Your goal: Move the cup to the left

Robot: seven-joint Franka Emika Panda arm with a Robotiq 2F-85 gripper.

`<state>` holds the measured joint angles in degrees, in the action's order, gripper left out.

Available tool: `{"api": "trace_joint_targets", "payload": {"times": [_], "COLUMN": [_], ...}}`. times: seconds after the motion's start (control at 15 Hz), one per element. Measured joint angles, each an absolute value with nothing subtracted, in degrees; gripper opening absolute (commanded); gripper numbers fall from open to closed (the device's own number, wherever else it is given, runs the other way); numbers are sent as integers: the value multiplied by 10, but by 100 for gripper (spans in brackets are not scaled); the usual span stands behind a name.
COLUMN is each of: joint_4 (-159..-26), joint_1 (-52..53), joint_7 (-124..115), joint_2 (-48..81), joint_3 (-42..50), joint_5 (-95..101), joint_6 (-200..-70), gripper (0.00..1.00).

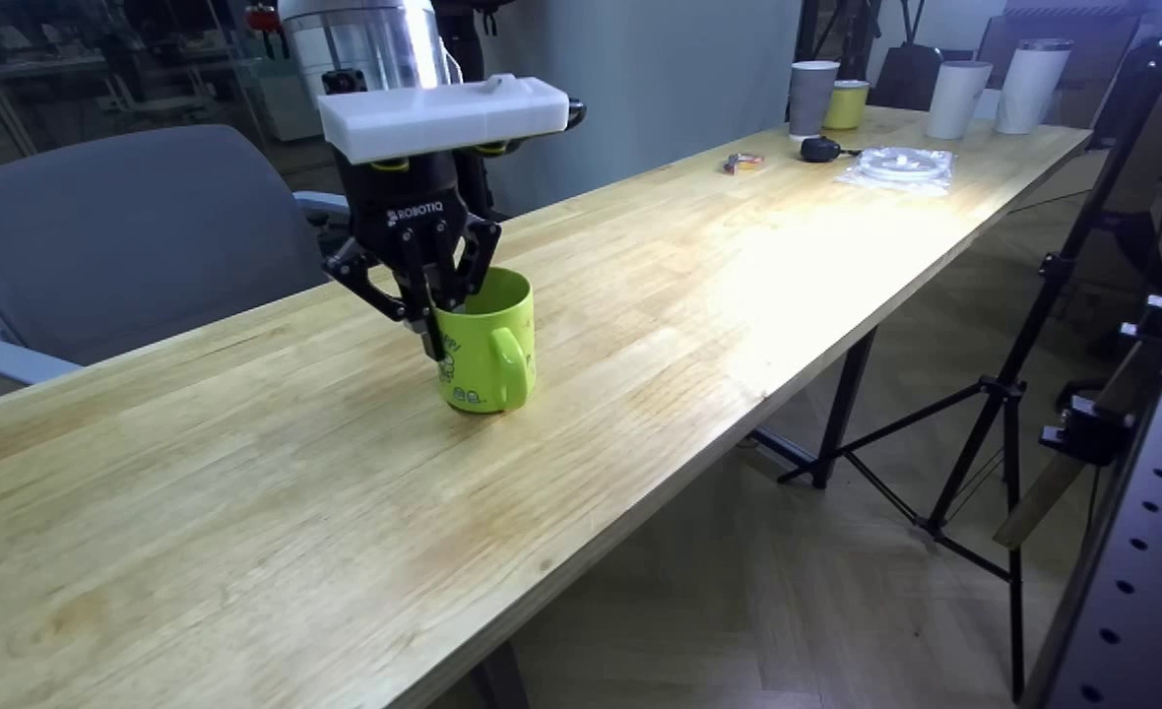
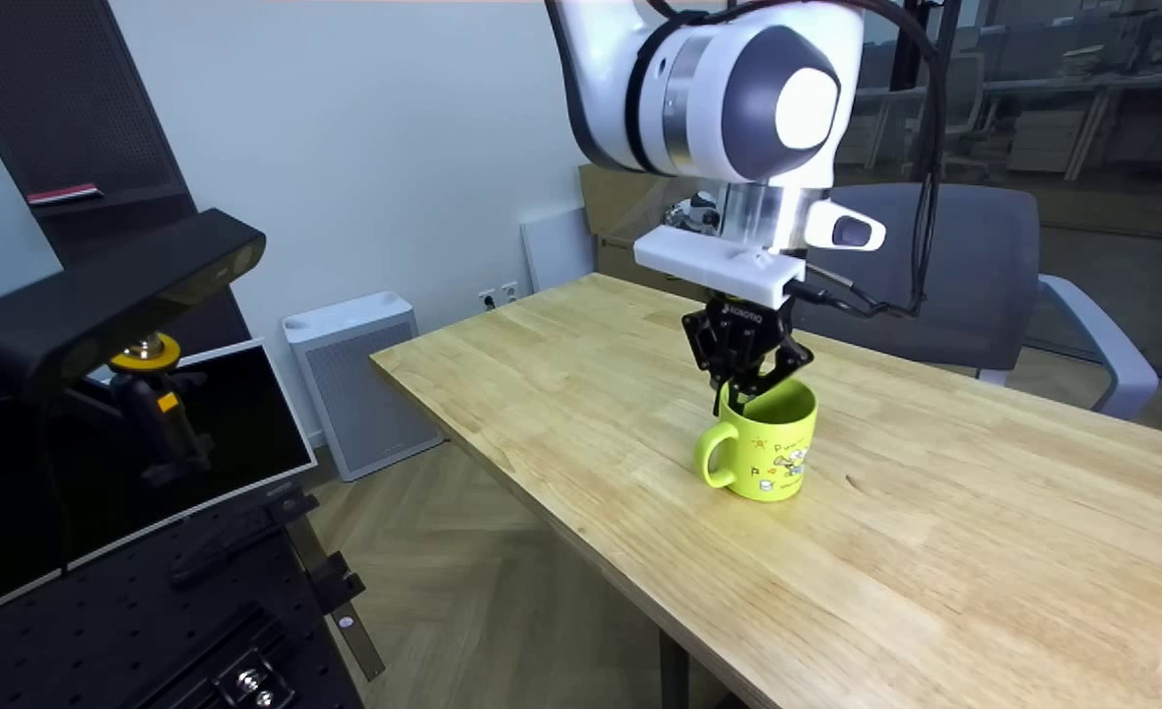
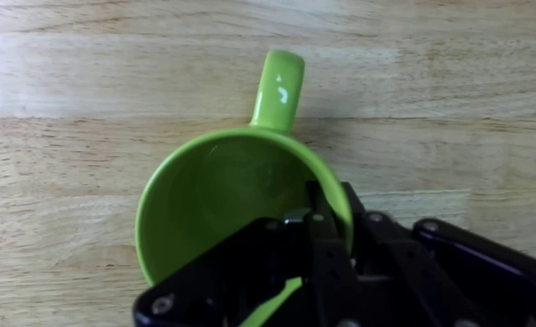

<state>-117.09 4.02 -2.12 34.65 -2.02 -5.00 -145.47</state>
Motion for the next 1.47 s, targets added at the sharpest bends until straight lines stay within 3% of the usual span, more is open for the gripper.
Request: {"api": "trace_joint_targets", "payload": {"times": [0.13, 0.73, 1.47], "joint_4": [-1171, -1167, -1140], "joint_1": [41, 41, 46], "joint_7": [-22, -26, -51], "joint_2": [348, 348, 315], "joint_3": [-16, 2, 16], "joint_5": [-43, -20, 9], "joint_6": [-1453, -1439, -1402], "gripper": [41, 99, 100]}}
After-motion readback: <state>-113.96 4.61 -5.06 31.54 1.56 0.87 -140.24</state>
